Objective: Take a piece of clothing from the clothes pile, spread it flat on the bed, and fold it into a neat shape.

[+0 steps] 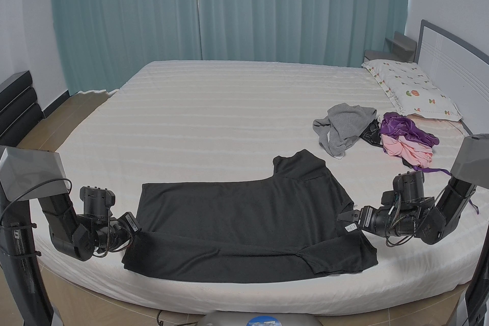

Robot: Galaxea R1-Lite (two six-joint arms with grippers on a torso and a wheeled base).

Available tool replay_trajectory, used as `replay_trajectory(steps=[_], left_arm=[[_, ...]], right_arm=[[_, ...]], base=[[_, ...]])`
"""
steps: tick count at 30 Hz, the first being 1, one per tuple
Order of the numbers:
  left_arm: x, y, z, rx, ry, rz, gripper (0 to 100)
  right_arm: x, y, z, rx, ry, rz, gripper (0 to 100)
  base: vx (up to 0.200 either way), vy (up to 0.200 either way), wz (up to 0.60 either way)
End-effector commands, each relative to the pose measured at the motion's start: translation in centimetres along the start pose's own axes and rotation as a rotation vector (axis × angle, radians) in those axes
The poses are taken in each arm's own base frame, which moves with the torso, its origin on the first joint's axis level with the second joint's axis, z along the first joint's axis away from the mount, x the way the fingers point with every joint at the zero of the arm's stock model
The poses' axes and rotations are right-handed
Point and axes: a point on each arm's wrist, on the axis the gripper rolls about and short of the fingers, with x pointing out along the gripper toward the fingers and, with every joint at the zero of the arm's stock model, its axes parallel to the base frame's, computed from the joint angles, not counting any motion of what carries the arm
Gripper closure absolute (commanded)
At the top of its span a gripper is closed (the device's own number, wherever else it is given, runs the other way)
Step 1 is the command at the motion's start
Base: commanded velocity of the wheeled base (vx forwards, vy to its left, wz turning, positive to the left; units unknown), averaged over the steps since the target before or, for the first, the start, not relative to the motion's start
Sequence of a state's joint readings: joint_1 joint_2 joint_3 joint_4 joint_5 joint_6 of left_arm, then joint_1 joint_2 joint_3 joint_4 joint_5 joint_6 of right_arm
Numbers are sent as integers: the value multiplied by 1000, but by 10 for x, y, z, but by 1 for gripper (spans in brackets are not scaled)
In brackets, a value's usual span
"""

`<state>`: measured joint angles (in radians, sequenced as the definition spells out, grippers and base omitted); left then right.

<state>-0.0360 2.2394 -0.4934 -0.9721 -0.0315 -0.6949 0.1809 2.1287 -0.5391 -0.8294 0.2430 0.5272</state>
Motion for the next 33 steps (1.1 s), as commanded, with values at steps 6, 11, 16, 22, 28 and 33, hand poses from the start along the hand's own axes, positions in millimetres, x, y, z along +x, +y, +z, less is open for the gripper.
replay_trajectory(steps=[6,11,16,22,28,33], left_arm=[[-6,-1,1,-2,-5,-5,100],[-6,0,0,-3,-3,-5,100],[-7,0,-1,-2,3,-3,100],[-7,1,-2,-3,6,-1,100],[-7,1,-2,-3,7,0,100],[-7,1,-2,-3,7,-2,100]], right_arm=[[22,-33,9,-50,46,35,0],[23,-34,6,-61,86,98,0],[27,-39,0,-126,109,97,0],[30,-40,-1,-131,111,95,0],[30,-45,-3,-142,122,88,0],[32,-47,-3,-149,121,84,0]], base=[[0,0,0],[0,0,0],[0,0,0],[0,0,0],[0,0,0],[0,0,0]])
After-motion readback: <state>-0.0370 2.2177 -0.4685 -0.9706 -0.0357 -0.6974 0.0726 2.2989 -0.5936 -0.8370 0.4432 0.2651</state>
